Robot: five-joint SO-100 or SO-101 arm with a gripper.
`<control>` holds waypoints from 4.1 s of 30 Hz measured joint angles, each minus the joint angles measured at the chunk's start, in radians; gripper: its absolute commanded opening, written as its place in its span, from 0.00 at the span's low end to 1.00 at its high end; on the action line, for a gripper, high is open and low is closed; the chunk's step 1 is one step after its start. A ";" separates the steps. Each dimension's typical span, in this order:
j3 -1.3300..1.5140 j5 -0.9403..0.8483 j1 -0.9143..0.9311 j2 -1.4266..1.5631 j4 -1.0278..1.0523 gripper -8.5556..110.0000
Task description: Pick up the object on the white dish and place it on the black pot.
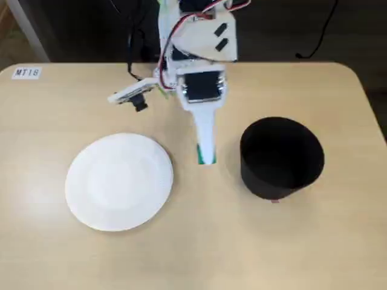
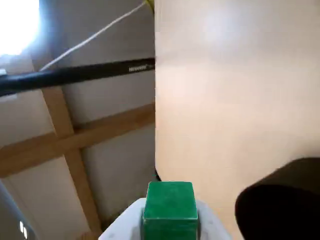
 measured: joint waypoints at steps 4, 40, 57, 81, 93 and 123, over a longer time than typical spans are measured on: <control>0.000 -0.041 -0.092 -0.002 -0.015 0.07; 0.109 -0.272 -0.476 -0.383 0.025 0.07; 0.107 -0.313 -0.451 -0.580 0.037 0.23; 0.075 -0.339 -0.360 -0.262 0.074 0.07; 0.104 -0.241 -0.199 0.130 0.189 0.07; 1.681 -0.155 0.224 1.578 -0.227 0.07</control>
